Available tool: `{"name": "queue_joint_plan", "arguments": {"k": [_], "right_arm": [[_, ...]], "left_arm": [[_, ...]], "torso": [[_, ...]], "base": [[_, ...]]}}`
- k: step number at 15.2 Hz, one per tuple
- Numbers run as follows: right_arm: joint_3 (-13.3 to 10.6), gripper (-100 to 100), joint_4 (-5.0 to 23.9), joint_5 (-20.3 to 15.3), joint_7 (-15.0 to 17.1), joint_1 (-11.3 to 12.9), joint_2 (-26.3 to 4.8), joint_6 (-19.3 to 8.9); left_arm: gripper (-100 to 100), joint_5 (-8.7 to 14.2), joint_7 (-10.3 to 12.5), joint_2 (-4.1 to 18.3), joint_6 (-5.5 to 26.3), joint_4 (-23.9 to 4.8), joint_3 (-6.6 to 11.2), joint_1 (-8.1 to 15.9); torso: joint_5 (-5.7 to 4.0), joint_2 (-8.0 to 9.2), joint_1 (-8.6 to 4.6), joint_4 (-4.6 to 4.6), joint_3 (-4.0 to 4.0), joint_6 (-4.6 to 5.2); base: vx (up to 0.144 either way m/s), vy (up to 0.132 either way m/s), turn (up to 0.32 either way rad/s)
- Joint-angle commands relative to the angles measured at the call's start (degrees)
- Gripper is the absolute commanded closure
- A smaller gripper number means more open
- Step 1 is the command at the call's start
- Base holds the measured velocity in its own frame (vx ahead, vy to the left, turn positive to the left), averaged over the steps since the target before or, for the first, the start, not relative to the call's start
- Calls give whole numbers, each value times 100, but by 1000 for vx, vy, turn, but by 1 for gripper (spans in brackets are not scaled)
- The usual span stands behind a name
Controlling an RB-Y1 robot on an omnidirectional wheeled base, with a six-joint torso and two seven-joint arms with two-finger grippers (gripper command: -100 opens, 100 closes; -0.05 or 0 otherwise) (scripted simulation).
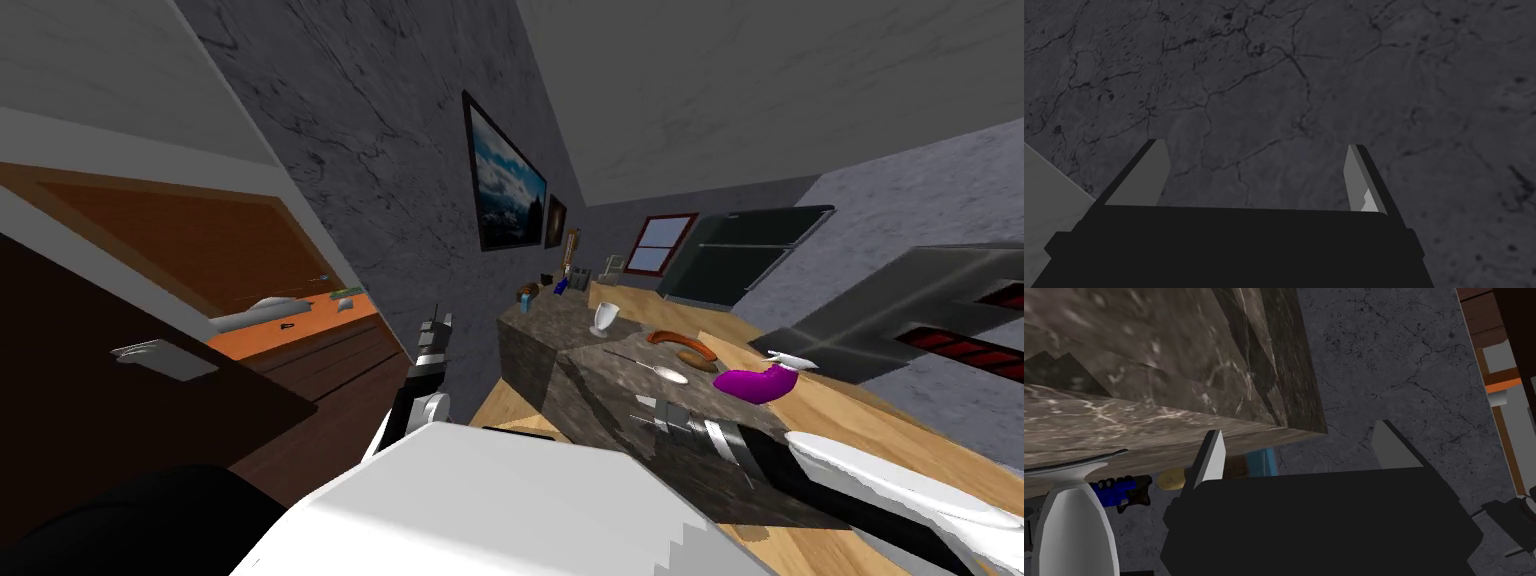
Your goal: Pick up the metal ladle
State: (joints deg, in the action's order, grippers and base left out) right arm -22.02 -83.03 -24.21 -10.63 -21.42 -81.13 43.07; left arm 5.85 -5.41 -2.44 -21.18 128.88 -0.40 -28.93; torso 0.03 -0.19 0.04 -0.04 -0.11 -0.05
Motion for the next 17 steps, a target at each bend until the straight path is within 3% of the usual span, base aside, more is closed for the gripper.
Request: {"name": "queue_joint_plan", "arguments": {"k": [1, 3, 7, 10, 13, 14, 17], "right_arm": [[-134, -100, 286, -112, 18, 36, -286, 141], [-134, -100, 307, -112, 18, 36, -382, 141], [-471, -100, 812, -371, 81, 107, -908, 316], [-584, -100, 1006, -452, 105, 120, -1098, 364], [-922, -100, 1406, -672, 183, 122, -1424, 486], [-922, -100, 1406, -672, 183, 122, -1424, 486], [-1248, -100, 1675, -852, 258, 62, -1562, 575]], "left_arm": [[0, 0, 0, 0, 0, 0, 0, 0], [0, 0, 0, 0, 0, 0, 0, 0], [0, 0, 0, 0, 0, 0, 0, 0], [0, 0, 0, 1, 0, 0, 0, 0], [0, 0, 0, 1, 0, 0, 1, 0], [0, 0, 0, 1, 0, 0, 1, 0], [0, 0, 0, 1, 0, 0, 1, 0]], "torso": [[0, 0, 0, 0, 0, 0], [-1, -4, -3, -1, -2, -1], [-2, -1, -10, 0, 0, -3], [-4, -15, -18, -4, -9, -4], [-6, -14, -28, -3, -8, -4], [-8, -22, -33, -5, -13, -7], [-9, -13, -35, -3, -8, 0]], "base": [[59, 16, 346], [49, 1, 200], [59, -12, 301], [78, -38, 350], [85, -71, 403], [92, -85, 328], [62, -87, 279]]}}
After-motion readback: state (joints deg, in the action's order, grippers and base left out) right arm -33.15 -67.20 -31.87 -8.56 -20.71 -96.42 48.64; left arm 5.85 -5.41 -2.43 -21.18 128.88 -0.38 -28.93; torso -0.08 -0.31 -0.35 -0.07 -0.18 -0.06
